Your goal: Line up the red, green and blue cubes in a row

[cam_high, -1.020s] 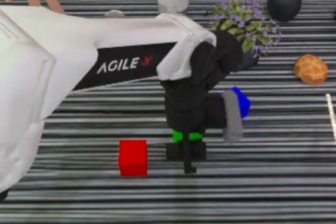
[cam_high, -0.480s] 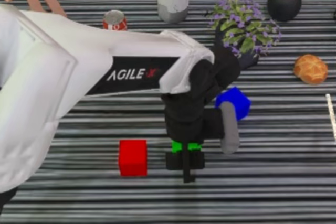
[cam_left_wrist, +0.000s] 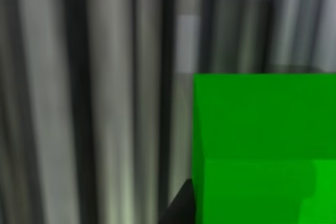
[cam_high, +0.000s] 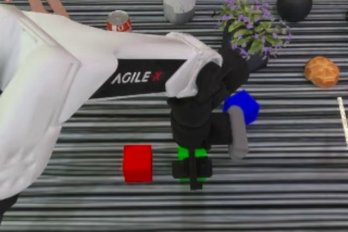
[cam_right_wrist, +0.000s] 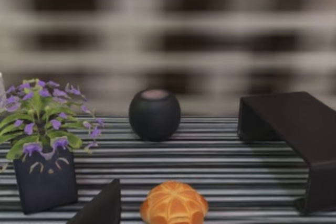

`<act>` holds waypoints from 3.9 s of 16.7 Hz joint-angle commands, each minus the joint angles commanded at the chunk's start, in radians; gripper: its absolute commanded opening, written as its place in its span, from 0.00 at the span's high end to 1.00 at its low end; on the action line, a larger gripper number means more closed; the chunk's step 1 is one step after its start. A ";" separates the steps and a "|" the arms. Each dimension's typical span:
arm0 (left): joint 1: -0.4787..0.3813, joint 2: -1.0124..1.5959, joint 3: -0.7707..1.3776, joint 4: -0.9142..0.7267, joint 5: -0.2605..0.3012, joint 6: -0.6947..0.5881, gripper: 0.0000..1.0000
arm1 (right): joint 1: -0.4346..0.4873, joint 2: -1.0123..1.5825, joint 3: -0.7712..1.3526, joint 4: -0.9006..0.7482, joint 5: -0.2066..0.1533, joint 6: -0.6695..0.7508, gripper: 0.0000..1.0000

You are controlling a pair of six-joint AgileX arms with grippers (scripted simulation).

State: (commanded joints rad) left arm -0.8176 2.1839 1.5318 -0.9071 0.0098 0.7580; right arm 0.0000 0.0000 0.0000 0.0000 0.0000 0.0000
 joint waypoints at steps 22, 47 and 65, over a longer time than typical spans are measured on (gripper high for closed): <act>0.022 -0.083 0.158 -0.241 -0.001 -0.001 0.00 | 0.000 0.000 0.000 0.000 0.000 0.000 0.00; 0.672 -1.691 -1.174 0.586 -0.022 -0.563 0.00 | 0.357 1.759 1.474 -0.953 0.003 -0.073 0.00; 0.838 -2.184 -1.532 0.907 -0.010 -0.758 0.00 | 0.471 2.313 1.937 -1.198 0.004 -0.098 0.00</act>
State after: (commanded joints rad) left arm 0.0200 0.0000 0.0000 0.0000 0.0000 0.0000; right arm 0.4707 2.3135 1.9368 -1.1985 0.0042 -0.0977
